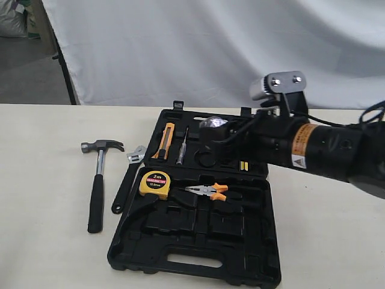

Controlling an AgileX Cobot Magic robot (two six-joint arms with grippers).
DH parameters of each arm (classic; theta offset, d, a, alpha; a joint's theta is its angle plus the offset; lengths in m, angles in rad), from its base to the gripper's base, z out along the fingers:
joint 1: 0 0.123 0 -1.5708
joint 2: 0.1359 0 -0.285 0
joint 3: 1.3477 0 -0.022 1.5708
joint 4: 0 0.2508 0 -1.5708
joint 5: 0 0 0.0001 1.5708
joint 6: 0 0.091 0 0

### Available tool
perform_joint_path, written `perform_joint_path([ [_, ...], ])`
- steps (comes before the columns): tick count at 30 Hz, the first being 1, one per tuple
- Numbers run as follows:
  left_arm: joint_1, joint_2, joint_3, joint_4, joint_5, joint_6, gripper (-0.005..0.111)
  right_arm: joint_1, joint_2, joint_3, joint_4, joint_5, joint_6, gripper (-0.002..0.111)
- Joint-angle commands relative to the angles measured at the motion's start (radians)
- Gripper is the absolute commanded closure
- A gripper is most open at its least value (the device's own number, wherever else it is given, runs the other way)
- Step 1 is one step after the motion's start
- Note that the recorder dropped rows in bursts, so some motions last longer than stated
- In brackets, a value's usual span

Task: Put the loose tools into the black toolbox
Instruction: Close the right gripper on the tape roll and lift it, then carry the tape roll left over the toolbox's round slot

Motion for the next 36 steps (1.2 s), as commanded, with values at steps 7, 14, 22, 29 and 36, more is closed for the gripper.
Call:
perform_joint_path([
  [7, 0.025, -0.003, -0.003, 0.004, -0.007, -0.005, 0.106, 0.118, 0.183, -0.211, -0.008, -0.046, -0.171, 0.109],
  [14, 0.025, -0.003, -0.003, 0.004, -0.007, -0.005, 0.106, 0.118, 0.354, -0.331, 0.056, 0.044, -0.194, 0.109],
  [22, 0.025, -0.003, -0.003, 0.004, -0.007, -0.005, 0.106, 0.118, 0.483, -0.558, 0.06, 0.425, -0.197, 0.109],
  [29, 0.025, -0.003, -0.003, 0.004, -0.007, -0.005, 0.106, 0.118, 0.543, -0.641, 0.06, 0.467, -0.197, 0.109],
  [36, 0.025, -0.003, -0.003, 0.004, -0.007, -0.005, 0.106, 0.071, 0.604, -0.682, 0.093, 0.469, -0.154, 0.109],
])
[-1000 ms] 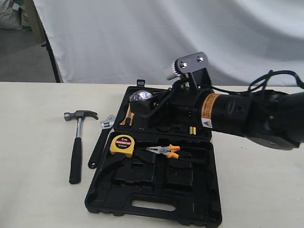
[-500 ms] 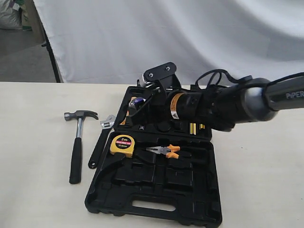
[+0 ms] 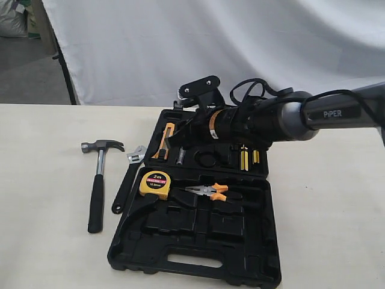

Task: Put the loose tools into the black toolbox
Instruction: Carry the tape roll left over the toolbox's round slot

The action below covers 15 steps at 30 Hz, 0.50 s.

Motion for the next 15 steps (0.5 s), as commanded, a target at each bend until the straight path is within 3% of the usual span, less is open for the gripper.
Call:
perform_joint_path([
  [1, 0.025, -0.003, -0.003, 0.004, -0.007, -0.005, 0.106, -0.047, 0.033, -0.015, 0.037, 0.009, 0.048, 0.109],
  [15, 0.025, -0.003, -0.003, 0.004, -0.007, -0.005, 0.106, -0.057, 0.06, -0.015, 0.103, 0.13, 0.076, 0.109],
])
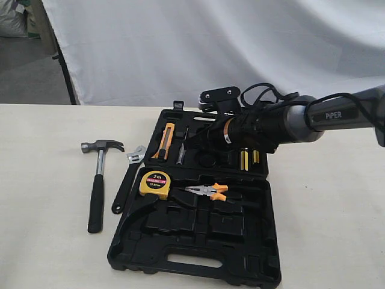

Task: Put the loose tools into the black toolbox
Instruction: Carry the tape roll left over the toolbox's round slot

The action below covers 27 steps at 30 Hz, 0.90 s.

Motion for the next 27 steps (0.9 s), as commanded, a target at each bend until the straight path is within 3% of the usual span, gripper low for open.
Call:
perform_joint_path([
  [1, 0.025, -0.003, -0.003, 0.004, -0.007, -0.005, 0.106, -0.004, 0.018, -0.008, 0.062, 0.044, 0.017, 0.109],
  [6, 0.025, -0.003, -0.003, 0.004, -0.007, -0.005, 0.106, 0.0, 0.018, -0.008, 0.088, 0.12, 0.017, 0.109],
  [27, 0.025, -0.003, -0.003, 0.004, -0.007, -0.005, 0.106, 0.055, 0.009, -0.008, 0.11, 0.147, -0.053, 0.109],
])
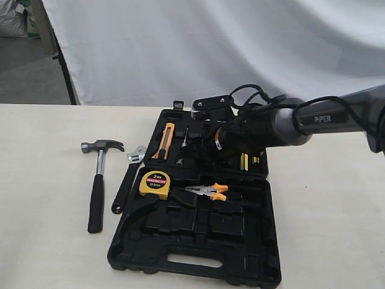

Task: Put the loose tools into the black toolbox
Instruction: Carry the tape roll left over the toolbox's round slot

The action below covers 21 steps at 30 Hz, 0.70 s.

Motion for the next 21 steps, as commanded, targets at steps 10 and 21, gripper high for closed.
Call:
perform_joint_path([
  [10, 0.025, -0.003, -0.003, 0.004, -0.007, -0.005, 0.106, -0.001, 0.011, -0.001, -0.009, 0.001, -0.019, 0.083],
  [21, 0.025, -0.003, -0.003, 0.004, -0.007, -0.005, 0.106, -0.001, -0.01, -0.008, 0.006, -0.036, 0.008, 0.036],
])
